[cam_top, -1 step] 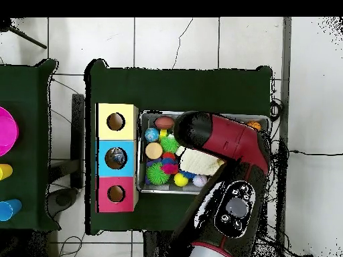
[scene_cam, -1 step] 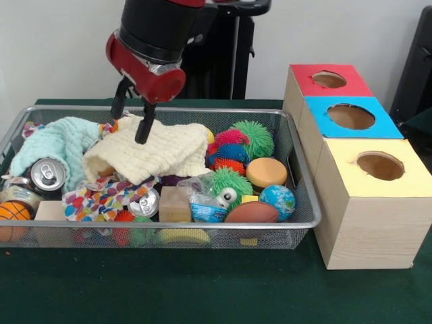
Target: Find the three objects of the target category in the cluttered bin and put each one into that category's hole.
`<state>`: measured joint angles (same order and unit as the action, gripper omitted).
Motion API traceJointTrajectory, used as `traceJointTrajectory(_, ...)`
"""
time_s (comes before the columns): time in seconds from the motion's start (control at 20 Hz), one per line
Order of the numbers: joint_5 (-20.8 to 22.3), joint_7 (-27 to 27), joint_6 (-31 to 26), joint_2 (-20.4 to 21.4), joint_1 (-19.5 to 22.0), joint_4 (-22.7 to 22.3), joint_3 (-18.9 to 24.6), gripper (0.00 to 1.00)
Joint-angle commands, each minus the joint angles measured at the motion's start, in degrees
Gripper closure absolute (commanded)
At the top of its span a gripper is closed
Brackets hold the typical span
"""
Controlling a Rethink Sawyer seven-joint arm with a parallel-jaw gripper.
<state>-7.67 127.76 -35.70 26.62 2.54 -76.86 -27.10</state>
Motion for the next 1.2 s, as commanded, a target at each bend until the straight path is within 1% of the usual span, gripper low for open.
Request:
traceJointTrajectory(0.05, -0.7, 3.0, 6.2, 0.8, 1.4, -3.4, 10.2, 0.0)
traceJointTrajectory(0.2, -1.3, 2.2, 5.9, 2.6, 2.0, -4.6, 12.6, 0.0)
traceJointTrajectory(0.3, -1.5, 1.8, 4.3, 3.2, 2.2, -4.1, 13.4, 0.0)
traceJointTrajectory(0.4, -1.2, 1.9, 3.4, 2.8, 2.2, -2.7, 13.5, 0.0)
traceJointTrajectory(0.6, 0.0, 2.4, 3.9, -0.4, 2.2, 1.4, 13.5, 0.0)
traceJointTrajectory(0.7, -0.1, 2.9, 4.9, -2.2, 2.5, 2.6, 14.0, 0.0)
traceJointTrajectory(1.2, 0.3, 5.9, 9.0, -6.3, 2.0, 4.2, 13.5, 0.0)
